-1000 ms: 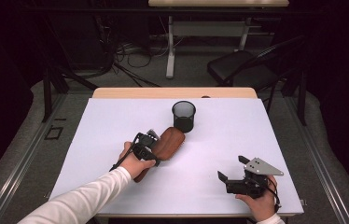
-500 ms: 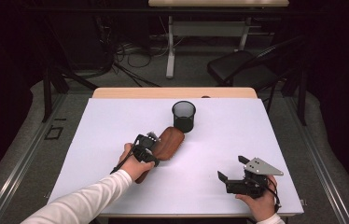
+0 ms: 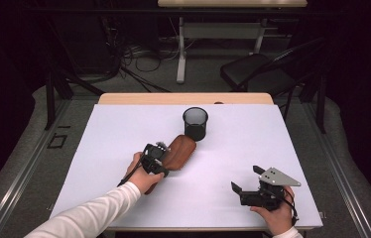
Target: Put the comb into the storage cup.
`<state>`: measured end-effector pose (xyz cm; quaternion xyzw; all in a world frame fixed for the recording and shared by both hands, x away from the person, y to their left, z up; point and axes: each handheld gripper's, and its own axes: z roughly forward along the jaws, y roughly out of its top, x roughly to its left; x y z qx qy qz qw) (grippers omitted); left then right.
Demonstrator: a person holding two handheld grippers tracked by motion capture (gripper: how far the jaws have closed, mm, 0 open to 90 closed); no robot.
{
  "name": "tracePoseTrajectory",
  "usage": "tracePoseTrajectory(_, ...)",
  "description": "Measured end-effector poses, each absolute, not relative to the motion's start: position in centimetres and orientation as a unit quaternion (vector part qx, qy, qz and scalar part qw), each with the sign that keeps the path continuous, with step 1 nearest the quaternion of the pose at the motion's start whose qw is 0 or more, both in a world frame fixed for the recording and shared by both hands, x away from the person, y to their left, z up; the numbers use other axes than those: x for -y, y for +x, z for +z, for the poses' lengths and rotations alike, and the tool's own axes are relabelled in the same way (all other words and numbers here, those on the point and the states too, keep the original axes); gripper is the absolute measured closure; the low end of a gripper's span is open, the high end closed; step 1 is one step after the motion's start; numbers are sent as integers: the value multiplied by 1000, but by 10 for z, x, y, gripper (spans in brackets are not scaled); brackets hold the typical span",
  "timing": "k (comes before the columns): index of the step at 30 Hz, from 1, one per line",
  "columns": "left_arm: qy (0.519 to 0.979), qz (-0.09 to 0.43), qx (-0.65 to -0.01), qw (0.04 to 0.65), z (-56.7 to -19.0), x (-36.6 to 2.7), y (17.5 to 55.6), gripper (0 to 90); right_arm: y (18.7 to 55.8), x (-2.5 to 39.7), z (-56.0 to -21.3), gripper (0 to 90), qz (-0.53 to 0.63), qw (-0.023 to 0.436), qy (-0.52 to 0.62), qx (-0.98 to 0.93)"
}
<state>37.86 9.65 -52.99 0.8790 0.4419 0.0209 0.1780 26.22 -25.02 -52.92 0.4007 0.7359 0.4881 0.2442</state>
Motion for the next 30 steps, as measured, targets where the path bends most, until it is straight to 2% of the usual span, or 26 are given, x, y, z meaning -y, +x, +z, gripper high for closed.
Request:
tracePoseTrajectory(19,878,31,-434,198,-532,-100,374,724,262,250,-529,39,488,245,401,-735)
tracePoseTrajectory(30,871,11,-444,211,-531,-104,375,727,262,250,-529,39,489,245,401,-735)
